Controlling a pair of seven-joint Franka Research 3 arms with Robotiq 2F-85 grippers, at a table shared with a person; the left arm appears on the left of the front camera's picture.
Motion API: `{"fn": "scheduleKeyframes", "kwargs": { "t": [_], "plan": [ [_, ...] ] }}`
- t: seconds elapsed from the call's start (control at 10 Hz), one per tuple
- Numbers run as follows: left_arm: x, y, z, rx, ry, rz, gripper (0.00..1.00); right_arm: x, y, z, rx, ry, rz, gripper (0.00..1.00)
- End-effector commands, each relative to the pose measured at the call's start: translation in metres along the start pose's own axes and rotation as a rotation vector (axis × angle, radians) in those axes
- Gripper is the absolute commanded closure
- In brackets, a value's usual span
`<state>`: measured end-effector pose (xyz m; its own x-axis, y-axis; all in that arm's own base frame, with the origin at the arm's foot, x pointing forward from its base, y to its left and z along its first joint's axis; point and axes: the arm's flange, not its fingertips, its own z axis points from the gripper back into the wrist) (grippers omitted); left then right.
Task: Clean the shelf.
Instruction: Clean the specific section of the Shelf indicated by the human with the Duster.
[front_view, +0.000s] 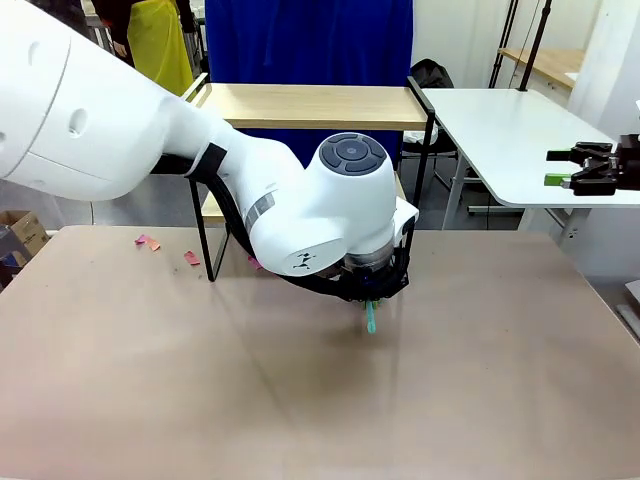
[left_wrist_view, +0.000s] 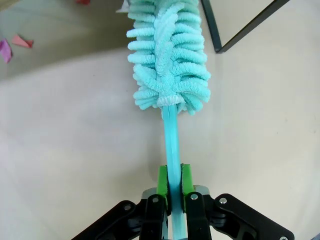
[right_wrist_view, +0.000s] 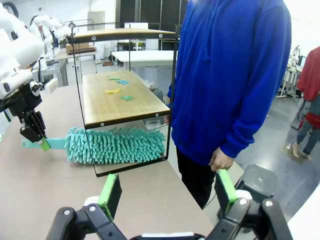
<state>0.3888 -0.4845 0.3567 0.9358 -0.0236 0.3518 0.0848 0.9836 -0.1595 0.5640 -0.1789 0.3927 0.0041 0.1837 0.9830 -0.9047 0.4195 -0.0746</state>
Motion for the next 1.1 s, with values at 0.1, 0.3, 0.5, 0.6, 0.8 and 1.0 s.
{"fn": "scheduleKeyframes", "kwargs": {
  "t": [0.1, 0.3, 0.5, 0.6, 0.8, 1.0],
  "plan": [
    [0.0, -0.001, 0.006, -0.003, -0.017, -0.019, 0.87, 0.003, 0.0, -0.002, 0.002, -0.001, 0.006, 0.0],
    [0.005, 0.009, -0.005, 0.018, 0.029, 0.006, 0.87, 0.003, 0.0, -0.002, 0.002, -0.001, 0.006, 0.0],
    [0.007, 0.042, -0.005, 0.08, 0.06, 0.045, 0.87, 0.003, 0.0, -0.002, 0.002, -0.001, 0.006, 0.0],
    [0.008, 0.063, -0.001, 0.125, 0.063, 0.083, 0.87, 0.003, 0.0, -0.002, 0.002, -0.001, 0.006, 0.0],
    [0.009, 0.105, 0.002, 0.217, 0.122, 0.098, 0.87, 0.003, 0.0, -0.002, 0.002, -0.001, 0.006, 0.0],
    [0.005, 0.146, 0.0, 0.344, 0.147, 0.119, 0.87, 0.003, 0.0, -0.002, 0.002, -0.001, 0.006, 0.0]
  ]
}}
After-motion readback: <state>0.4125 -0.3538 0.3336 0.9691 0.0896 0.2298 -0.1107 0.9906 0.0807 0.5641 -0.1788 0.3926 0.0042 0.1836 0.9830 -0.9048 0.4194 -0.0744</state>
